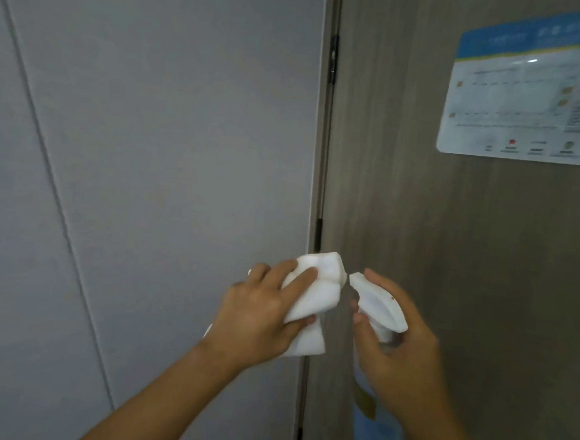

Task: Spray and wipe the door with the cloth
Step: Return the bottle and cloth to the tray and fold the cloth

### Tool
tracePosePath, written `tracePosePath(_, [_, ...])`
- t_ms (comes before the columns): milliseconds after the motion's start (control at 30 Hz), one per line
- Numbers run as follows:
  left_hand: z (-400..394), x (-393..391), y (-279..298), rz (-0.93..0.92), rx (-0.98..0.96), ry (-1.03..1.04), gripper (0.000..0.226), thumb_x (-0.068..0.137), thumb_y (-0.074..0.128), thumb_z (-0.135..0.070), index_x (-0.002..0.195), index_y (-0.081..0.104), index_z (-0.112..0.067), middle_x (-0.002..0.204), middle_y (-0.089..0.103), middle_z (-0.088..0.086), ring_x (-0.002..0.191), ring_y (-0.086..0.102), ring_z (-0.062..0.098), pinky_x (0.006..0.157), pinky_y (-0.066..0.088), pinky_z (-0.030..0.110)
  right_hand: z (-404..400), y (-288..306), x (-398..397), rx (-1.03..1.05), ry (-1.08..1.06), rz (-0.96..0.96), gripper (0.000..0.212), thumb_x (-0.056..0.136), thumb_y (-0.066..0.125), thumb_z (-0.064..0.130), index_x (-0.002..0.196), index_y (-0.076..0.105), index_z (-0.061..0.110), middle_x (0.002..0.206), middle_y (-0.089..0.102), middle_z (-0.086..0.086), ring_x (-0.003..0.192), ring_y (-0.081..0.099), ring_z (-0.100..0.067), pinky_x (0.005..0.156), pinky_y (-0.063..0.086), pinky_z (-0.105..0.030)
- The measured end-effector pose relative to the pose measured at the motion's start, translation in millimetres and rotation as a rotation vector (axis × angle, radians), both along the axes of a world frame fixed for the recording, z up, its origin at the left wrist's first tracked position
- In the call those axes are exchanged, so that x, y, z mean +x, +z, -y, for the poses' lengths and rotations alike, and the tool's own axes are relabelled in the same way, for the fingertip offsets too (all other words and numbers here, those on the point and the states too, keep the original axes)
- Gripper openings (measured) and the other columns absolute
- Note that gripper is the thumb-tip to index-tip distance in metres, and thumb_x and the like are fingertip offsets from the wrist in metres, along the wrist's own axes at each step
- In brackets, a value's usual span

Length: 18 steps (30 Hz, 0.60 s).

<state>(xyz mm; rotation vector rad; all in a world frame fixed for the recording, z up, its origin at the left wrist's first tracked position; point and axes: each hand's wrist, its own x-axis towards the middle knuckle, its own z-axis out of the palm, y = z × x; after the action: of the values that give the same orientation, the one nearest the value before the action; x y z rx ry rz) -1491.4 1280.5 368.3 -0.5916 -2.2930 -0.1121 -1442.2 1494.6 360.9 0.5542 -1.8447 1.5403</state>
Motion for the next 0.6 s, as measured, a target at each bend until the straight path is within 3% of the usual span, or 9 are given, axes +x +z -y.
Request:
tracePosePath(133, [53,68,-16,0.057,0.058,0.195,0.065,0.085,0.059,-0.063,0.141,0.056,-0.030,0.135,0.061,-0.001,0.095,0.064,0.028,0.055,0.059,0.037,44,-14,20,0.001,0.204,0.050,0.049,0.082,0.069,0.019,0.131,0.063,0.023,0.128,0.066,0.022,0.119,0.064,-0.004,0.102,0.048,-0.020])
tracePosePath(267, [108,147,-30,0.122,0.106,0.399,0.065,0.084,0.059,-0.065,0.139,0.055,-0.032,0.134,0.061,-0.003,0.095,0.064,0.026,0.057,0.059,0.036,102,-28,58,-0.073,0.341,0.124,0.043,0.082,0.074,0.033,0.125,0.069,0.036,0.121,0.071,0.018,0.109,0.070,-0.009,0.097,0.054,-0.028])
tracePosePath(367, [143,204,-38,0.138,0.131,0.533,0.064,0.083,0.060,-0.064,0.138,0.055,-0.032,0.133,0.062,-0.003,0.093,0.065,0.027,0.055,0.058,0.035,142,-36,86,-0.060,0.476,0.147,0.048,0.082,0.074,0.016,0.126,0.067,0.033,0.123,0.071,0.014,0.109,0.071,-0.014,0.097,0.055,-0.041])
tracePosePath(533, [193,296,-61,0.164,0.194,0.730,0.067,0.083,0.062,-0.066,0.140,0.056,-0.031,0.135,0.060,-0.005,0.095,0.063,0.026,0.059,0.059,0.038,204,-46,143,0.013,0.645,0.123,0.053,0.085,0.071,-0.002,0.125,0.065,0.033,0.122,0.070,0.022,0.109,0.069,-0.002,0.094,0.051,-0.016])
tracePosePath(600, [210,334,-75,0.190,0.226,0.802,0.067,0.083,0.062,-0.067,0.140,0.057,-0.031,0.135,0.060,-0.006,0.095,0.063,0.026,0.059,0.059,0.039,228,-57,169,0.028,0.697,0.130,0.053,0.085,0.071,-0.002,0.126,0.064,0.031,0.122,0.069,0.023,0.108,0.068,0.000,0.093,0.051,-0.014])
